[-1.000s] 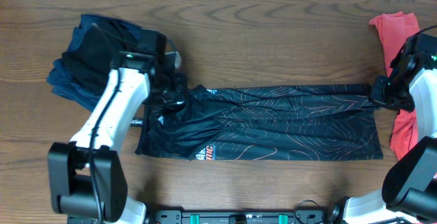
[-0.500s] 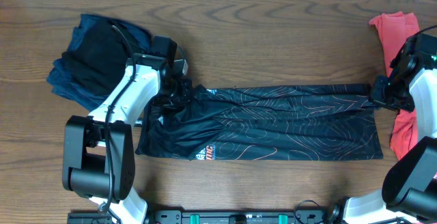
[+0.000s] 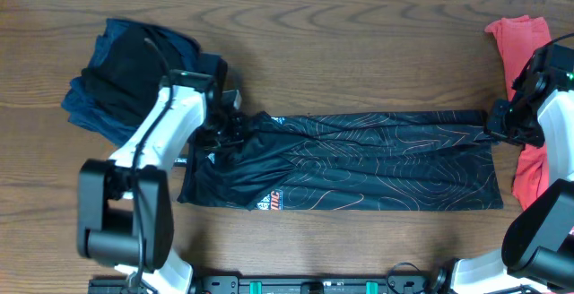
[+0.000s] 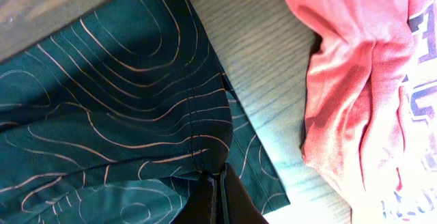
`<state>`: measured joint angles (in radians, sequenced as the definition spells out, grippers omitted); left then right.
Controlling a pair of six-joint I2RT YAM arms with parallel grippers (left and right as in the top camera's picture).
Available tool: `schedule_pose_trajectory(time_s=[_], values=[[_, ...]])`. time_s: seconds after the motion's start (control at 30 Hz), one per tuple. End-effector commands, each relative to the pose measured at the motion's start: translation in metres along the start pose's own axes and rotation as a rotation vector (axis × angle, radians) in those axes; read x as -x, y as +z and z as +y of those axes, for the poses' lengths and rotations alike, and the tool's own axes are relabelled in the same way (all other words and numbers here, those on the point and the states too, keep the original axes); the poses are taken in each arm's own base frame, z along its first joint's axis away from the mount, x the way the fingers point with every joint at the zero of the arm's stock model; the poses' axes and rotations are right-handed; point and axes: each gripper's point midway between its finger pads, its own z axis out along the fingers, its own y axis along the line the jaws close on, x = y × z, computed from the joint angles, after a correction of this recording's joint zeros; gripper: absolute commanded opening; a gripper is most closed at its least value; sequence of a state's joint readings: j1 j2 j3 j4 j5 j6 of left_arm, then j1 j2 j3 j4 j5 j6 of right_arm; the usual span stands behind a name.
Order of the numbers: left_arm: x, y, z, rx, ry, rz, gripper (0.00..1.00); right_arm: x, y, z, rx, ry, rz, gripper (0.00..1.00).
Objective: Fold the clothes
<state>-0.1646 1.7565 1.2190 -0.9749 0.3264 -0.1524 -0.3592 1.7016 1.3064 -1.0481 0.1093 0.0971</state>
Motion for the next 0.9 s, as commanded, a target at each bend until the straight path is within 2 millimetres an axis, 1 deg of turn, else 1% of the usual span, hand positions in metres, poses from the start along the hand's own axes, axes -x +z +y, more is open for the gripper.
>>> schedule_pose_trajectory(time_s=[0.0, 0.13, 0.27, 0.47, 0.6, 0.77, 0.87], values=[[-0.003, -0.023, 0.007, 0.029, -0.001, -0.044, 0.06, -0.003, -0.001, -0.006, -0.025, 0.002, 0.015, 0.02], [-0.016, -0.026, 0.009, 0.039, -0.011, -0.001, 0.06, -0.013, -0.002, -0.009, -0.038, -0.001, 0.053, 0.02], [-0.024, -0.026, 0.017, 0.081, -0.022, 0.028, 0.06, -0.021, -0.003, -0.021, -0.109, 0.013, 0.082, 0.02], [-0.046, -0.029, 0.027, 0.137, -0.041, 0.113, 0.06, -0.03, -0.006, -0.032, -0.17, 0.048, 0.117, 0.02], [-0.053, -0.029, 0.029, 0.145, -0.047, 0.141, 0.06, -0.033, -0.006, -0.038, -0.184, 0.067, 0.127, 0.02], [-0.058, -0.029, 0.03, 0.149, -0.052, 0.162, 0.06, -0.034, -0.006, -0.039, -0.185, 0.074, 0.131, 0.02], [-0.064, -0.031, 0.03, 0.147, -0.058, 0.188, 0.06, -0.034, -0.006, -0.039, -0.185, 0.075, 0.131, 0.02]])
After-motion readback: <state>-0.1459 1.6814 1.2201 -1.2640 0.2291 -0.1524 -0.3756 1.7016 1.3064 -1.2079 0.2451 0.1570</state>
